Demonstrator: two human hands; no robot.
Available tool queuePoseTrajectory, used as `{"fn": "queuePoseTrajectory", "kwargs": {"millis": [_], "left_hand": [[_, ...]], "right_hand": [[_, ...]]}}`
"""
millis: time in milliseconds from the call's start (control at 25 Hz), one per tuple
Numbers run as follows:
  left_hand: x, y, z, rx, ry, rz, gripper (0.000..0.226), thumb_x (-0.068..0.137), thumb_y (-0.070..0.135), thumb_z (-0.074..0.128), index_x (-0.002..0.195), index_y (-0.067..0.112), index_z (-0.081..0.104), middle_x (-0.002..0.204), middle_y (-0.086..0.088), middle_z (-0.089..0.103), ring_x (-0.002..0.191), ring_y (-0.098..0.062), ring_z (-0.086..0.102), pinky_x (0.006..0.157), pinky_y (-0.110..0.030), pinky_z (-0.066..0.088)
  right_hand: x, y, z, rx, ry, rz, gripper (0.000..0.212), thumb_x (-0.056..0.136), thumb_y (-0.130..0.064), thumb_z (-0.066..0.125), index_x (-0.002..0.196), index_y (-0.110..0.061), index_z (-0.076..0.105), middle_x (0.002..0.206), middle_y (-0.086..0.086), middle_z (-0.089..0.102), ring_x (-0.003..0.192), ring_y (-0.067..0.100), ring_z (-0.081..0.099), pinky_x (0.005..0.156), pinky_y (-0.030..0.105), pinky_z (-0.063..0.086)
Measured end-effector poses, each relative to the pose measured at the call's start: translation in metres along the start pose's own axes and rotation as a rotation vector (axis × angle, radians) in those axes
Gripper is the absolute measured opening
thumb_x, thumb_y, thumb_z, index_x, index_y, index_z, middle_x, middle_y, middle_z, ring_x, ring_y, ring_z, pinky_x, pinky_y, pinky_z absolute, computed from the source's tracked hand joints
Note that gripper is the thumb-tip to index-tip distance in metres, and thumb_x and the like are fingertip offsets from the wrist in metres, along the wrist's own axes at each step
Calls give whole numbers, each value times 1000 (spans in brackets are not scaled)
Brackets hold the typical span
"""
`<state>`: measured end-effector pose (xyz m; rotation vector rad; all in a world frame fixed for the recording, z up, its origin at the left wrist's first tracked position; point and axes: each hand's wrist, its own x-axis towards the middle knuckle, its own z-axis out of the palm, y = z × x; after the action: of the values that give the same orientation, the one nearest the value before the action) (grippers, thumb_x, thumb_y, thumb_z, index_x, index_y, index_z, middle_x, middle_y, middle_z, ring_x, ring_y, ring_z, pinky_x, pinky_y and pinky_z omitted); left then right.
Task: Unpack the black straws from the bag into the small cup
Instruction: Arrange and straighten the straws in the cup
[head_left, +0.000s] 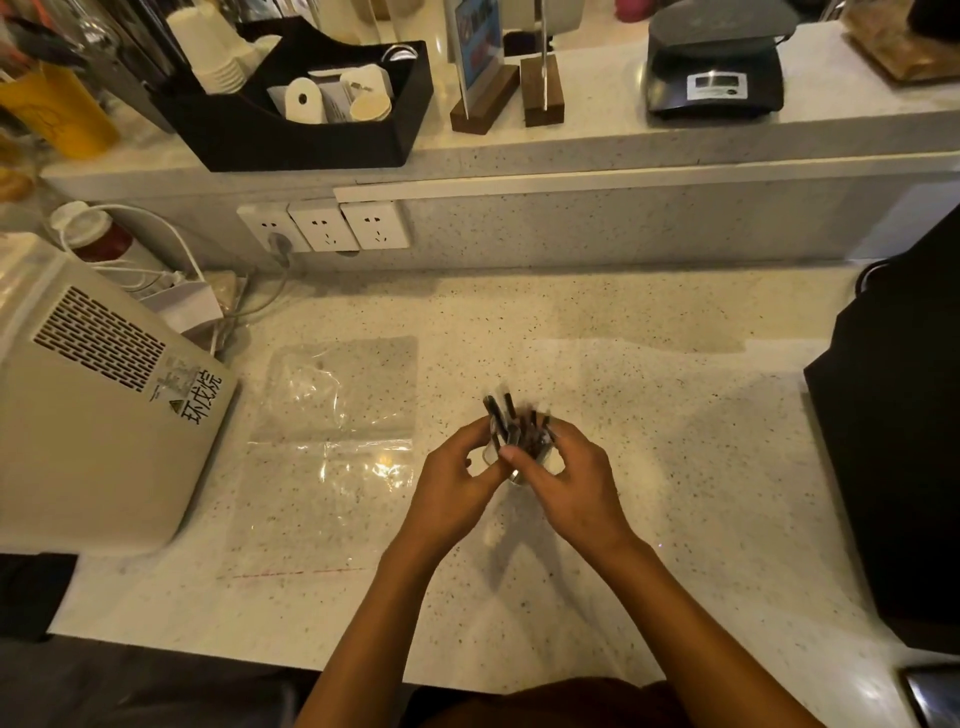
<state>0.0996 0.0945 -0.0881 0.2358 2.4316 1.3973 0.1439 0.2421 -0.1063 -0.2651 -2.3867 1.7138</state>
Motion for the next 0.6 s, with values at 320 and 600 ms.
{"fn": "queuePoseTrajectory", "kwargs": {"millis": [320, 600], "left_hand": [[20, 20, 4, -200, 64, 45, 21, 96, 35, 67, 116, 39, 69, 111, 15, 76, 107, -6, 70, 99, -39, 55], [36, 36, 3, -315, 82, 85, 21, 96, 36, 66, 104, 55, 68, 103, 22, 76, 96, 1, 72, 77, -8, 51]], "right_hand": [[41, -22, -22, 123, -82, 151, 9, 93, -40, 68, 90, -46, 75, 82, -19, 78, 80, -8, 71, 64, 2, 47], [80, -34, -40, 189, -290, 247, 14, 93, -39, 69, 93, -31, 80, 89, -12, 81, 88, -1, 74, 78, 17, 50]]}}
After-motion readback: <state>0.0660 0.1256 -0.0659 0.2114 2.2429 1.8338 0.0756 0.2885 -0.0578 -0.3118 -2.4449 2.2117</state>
